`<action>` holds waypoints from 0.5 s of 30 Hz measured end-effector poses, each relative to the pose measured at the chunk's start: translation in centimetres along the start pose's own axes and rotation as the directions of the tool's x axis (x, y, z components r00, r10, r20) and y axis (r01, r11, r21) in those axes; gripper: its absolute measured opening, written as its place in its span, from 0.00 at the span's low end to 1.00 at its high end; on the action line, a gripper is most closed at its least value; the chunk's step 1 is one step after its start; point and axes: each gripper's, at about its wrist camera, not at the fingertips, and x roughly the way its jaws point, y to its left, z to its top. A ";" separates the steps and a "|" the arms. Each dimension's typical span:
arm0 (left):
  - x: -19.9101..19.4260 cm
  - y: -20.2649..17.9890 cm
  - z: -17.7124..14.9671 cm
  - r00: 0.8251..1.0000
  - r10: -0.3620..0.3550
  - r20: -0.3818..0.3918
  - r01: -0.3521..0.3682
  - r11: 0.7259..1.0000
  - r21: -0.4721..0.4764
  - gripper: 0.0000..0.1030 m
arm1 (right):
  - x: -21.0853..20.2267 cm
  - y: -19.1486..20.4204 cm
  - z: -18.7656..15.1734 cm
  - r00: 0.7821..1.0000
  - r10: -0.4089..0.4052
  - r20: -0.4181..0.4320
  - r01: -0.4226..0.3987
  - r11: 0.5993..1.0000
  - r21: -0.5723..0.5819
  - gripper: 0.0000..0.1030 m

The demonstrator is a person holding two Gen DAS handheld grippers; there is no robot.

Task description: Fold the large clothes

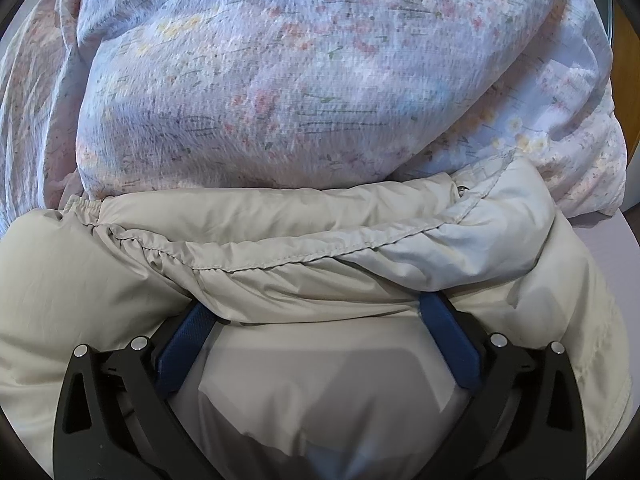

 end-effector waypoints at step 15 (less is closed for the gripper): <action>-0.7 -0.6 -0.2 0.997 0.044 -0.067 -0.042 0.999 0.031 0.98 | -0.9 -1.1 1.4 0.993 0.002 -0.120 0.003 0.999 0.037 0.99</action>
